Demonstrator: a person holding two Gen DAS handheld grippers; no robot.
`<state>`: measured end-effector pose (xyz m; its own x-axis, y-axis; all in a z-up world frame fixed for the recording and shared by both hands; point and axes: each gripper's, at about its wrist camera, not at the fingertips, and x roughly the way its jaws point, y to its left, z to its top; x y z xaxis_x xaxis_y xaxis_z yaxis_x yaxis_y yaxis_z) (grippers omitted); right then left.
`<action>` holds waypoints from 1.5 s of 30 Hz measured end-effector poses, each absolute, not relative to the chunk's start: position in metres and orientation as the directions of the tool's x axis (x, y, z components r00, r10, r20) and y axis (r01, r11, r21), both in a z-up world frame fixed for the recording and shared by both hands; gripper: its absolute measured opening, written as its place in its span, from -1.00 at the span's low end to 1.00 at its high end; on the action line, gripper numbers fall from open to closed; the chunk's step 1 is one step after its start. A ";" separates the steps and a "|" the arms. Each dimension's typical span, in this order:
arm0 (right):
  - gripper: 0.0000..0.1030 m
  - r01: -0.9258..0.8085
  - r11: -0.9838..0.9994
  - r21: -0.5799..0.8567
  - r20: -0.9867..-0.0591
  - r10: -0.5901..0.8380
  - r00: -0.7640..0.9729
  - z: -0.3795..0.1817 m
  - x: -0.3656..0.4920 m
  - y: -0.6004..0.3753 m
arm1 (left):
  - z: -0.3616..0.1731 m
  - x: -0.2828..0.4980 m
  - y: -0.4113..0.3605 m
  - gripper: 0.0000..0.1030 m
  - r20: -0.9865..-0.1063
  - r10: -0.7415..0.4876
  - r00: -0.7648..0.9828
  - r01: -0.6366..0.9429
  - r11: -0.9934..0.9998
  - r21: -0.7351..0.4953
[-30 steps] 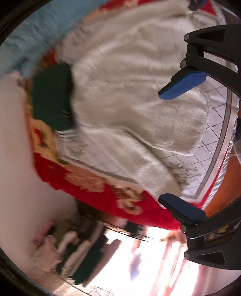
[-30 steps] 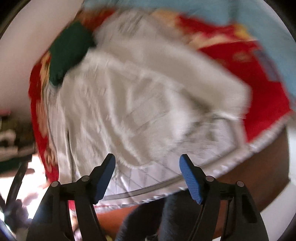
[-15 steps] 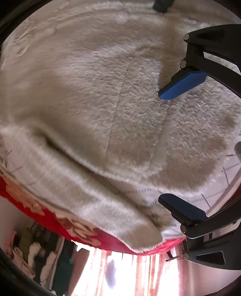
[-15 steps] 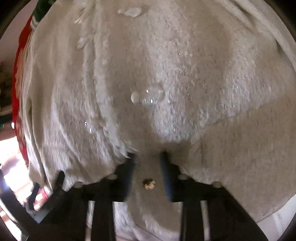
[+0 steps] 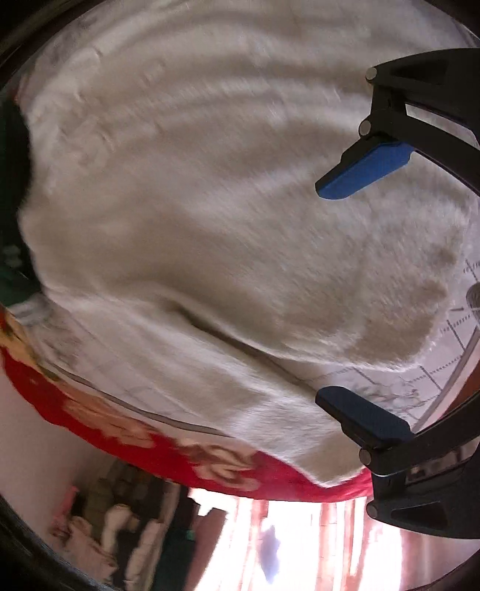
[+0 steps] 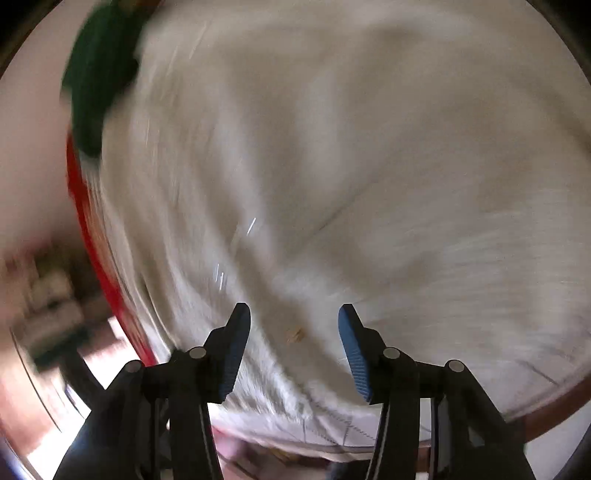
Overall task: Fold large clothes
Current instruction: 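Move the right tool to the cardigan sleeve cuff and grasp it, then lift the sleeve with the right gripper and lay it across the cardigan body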
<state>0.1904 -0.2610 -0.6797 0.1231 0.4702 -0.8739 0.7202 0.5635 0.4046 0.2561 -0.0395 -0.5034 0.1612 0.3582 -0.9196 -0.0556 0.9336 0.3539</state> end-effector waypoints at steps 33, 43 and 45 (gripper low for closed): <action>-0.41 0.872 0.483 0.080 -0.995 -0.014 0.099 -0.791 0.058 -0.450 | -0.519 0.344 -0.324 1.00 -0.946 0.192 0.259 0.174 0.955 0.242; 0.06 0.905 0.086 0.416 -0.900 0.184 0.396 -0.807 -0.081 -0.425 | -0.558 0.336 -0.294 1.00 -0.951 0.260 0.166 0.138 0.949 0.283; 0.06 0.861 -0.016 0.508 -0.835 0.237 0.497 -0.845 -0.088 -0.421 | -0.566 0.335 -0.288 1.00 -0.955 0.262 0.140 0.119 0.953 0.279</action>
<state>-0.0884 -0.4211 -0.8451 0.4969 0.2366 -0.8349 0.8612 -0.0156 0.5081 0.3346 -0.2882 -0.5660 0.1399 0.2621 -0.9548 0.1193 0.9528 0.2791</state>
